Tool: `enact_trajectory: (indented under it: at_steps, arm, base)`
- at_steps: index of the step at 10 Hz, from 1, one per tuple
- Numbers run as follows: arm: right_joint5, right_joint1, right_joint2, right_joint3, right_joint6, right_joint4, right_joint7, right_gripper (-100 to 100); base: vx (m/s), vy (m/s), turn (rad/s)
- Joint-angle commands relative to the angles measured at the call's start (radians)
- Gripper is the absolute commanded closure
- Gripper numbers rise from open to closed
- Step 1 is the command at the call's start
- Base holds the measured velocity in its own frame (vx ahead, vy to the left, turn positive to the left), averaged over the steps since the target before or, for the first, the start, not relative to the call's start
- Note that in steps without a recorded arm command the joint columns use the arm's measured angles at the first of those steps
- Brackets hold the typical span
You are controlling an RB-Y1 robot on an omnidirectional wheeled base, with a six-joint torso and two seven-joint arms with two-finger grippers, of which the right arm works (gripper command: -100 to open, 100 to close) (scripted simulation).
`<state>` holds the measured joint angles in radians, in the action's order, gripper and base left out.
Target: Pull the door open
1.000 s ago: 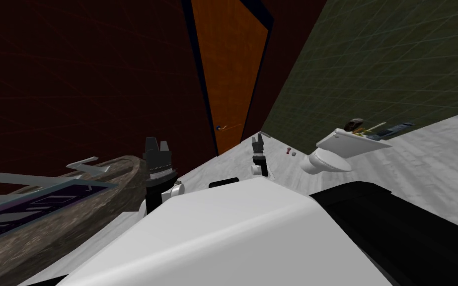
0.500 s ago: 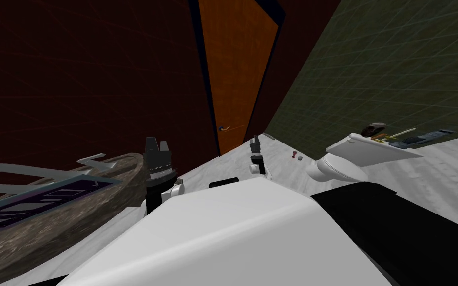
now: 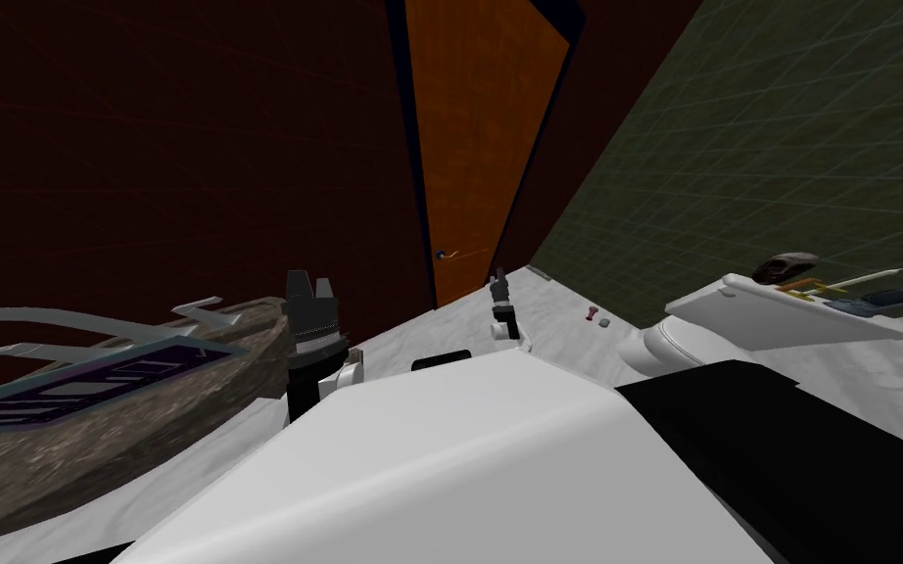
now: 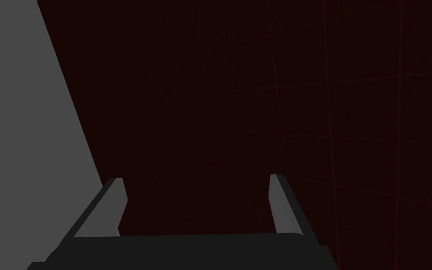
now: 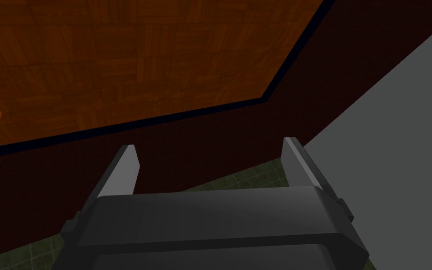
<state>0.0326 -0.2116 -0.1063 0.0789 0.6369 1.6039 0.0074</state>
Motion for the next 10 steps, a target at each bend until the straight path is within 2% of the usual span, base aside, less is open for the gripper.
enact_trajectory:
  at_steps: [1,2,3,4,5,6,7,8,9,10]
  arm:
    - [-0.001,0.012,0.0,-0.001,0.004,-0.038,0.0,-100]
    - [0.0,0.036,-0.007,-0.001,0.006,-0.068,-0.004,-100]
    - [0.0,0.036,-0.007,-0.001,0.006,-0.088,-0.004,-100]
    - [0.001,0.061,-0.013,-0.001,0.008,-0.123,-0.008,-100]
    - [0.001,0.061,-0.013,-0.001,0.008,-0.139,-0.008,-100]
    - [0.002,0.085,-0.02,0.0,0.01,-0.17,-0.011,-100]
    - [0.002,0.085,-0.02,0.0,0.01,-0.189,-0.011,-100]
    - [0.003,0.11,-0.026,0.0,0.012,-0.213,-0.015,-100]
    - [0.003,0.11,-0.026,0.0,0.012,-0.239,-0.015,-100]
    - [0.003,0.11,-0.026,0.0,0.012,-0.239,-0.015,-100]
  base:
    - [0.041,-0.028,0.073]
    - [0.044,-0.018,0.135]
    - [0.039,-0.021,0.073]
    - [0.049,-0.03,0.108]
    - [0.041,-0.03,0.087]
    - [0.049,-0.031,0.147]
    - [0.041,-0.032,0.075]
    - [0.044,-0.027,0.136]
    - [0.036,-0.027,0.074]
    - [0.014,-0.015,-0.01]
